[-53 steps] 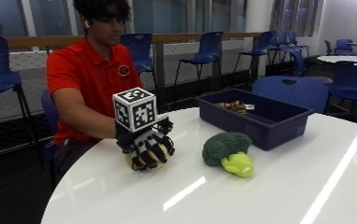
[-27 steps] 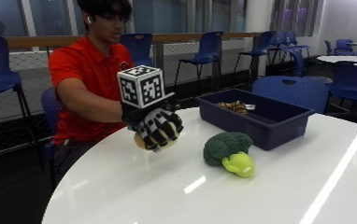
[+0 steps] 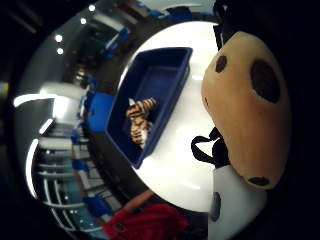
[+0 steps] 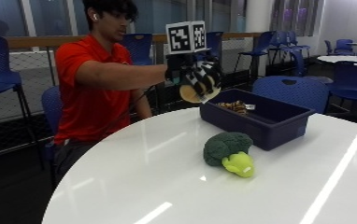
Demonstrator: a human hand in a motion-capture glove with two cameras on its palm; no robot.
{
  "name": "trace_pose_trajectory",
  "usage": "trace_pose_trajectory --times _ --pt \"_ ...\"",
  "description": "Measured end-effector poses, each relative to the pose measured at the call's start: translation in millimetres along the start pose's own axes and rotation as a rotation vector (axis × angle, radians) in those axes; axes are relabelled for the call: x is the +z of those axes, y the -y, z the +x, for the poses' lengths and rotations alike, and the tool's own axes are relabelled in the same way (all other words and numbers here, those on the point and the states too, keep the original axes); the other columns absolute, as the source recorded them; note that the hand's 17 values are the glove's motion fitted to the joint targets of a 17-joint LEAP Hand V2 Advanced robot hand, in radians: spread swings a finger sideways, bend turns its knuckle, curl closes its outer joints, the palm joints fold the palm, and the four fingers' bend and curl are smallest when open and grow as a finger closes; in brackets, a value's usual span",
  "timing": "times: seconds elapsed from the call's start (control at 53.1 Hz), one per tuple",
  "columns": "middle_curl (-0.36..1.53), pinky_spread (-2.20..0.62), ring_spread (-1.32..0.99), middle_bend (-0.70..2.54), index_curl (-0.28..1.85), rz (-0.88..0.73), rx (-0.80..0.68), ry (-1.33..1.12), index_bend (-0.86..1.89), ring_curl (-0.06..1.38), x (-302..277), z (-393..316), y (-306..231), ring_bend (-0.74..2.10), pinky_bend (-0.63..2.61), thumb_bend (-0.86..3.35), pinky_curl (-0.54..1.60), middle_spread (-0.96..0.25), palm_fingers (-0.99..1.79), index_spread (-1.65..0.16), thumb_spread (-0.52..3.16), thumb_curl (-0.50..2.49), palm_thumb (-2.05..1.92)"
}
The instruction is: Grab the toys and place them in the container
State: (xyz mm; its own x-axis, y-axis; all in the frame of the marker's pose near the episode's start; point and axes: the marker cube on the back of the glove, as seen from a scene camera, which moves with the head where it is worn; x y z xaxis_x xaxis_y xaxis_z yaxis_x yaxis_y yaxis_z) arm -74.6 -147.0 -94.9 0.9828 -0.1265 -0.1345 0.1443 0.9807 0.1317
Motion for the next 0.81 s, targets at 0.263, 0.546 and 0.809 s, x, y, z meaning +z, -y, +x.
trace_pose_trajectory --times 0.263,0.546,0.809 --pt "0.73 -0.45 -0.60 0.44 0.76 0.031 -0.083 -0.041 0.16 0.55 -27 -77 39 0.86 1.06 0.08 0.40 -0.55 0.74 -0.50 0.66 0.98 0.72" --pt "0.80 -0.45 -0.60 0.43 0.83 -0.021 -0.181 -0.004 0.16 0.57 -15 -154 73 0.86 1.08 0.06 0.41 -0.57 0.72 -0.52 0.65 1.03 0.73" --pt "0.85 -0.45 -0.60 0.41 0.89 -0.026 -0.292 0.023 0.15 0.59 -14 -207 87 0.86 1.10 0.01 0.40 -0.58 0.70 -0.53 0.66 1.07 0.71"
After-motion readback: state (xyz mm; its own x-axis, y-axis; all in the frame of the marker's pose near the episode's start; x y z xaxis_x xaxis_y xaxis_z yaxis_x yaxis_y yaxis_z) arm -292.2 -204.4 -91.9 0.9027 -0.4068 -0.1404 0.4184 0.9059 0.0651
